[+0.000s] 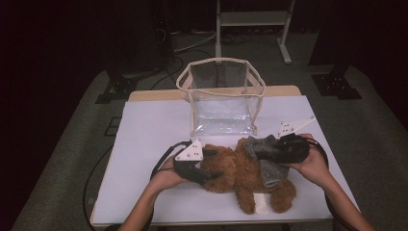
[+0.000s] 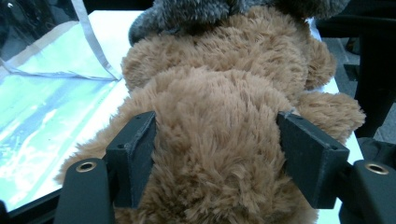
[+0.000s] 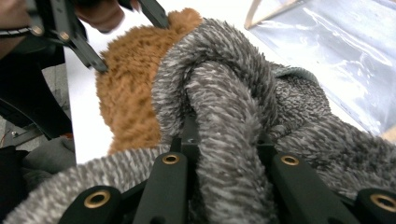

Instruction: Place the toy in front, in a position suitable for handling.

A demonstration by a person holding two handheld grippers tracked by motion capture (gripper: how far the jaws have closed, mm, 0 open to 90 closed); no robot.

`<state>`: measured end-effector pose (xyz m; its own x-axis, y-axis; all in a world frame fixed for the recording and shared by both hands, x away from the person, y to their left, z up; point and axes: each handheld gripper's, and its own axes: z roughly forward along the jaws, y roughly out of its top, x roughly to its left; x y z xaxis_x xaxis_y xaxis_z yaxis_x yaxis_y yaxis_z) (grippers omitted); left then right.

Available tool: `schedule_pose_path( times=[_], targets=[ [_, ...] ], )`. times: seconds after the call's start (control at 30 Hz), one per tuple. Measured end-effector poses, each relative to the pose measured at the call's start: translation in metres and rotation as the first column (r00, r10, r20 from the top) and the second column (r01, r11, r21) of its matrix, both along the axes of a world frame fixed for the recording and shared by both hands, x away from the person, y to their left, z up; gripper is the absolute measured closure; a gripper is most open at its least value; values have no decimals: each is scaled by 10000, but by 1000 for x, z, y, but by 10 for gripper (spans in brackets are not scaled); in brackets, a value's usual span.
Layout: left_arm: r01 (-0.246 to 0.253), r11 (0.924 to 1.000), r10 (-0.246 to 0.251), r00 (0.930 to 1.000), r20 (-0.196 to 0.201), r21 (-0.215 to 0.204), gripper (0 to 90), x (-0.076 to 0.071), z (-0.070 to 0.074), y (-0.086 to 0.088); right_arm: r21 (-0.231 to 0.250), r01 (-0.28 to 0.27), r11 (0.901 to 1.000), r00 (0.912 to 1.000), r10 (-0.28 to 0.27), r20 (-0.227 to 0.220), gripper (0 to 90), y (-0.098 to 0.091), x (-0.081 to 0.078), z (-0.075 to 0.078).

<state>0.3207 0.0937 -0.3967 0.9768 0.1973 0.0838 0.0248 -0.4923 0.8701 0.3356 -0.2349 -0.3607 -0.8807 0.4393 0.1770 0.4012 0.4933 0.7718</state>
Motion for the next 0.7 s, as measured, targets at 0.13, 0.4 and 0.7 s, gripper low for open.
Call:
schedule_pose_path(
  times=[0.13, 0.4, 0.7],
  targets=[
    [71, 9999, -71, 10000, 61, 82, 318, -2, 0, -2, -54, -475, 9989, 9988, 476, 108, 740, 18, 0, 3],
    [305, 9991, -311, 9994, 174, 305, 340, -4, -1, -1, -583, -1162, 9915, 9928, 1176, 212, 738, 53, 2, 5],
    [431, 9976, -451, 9983, 366, 546, 338, -6, 0, 0, -1114, -1411, 9837, 9896, 1434, 135, 738, 82, 20, 1]
  ],
)
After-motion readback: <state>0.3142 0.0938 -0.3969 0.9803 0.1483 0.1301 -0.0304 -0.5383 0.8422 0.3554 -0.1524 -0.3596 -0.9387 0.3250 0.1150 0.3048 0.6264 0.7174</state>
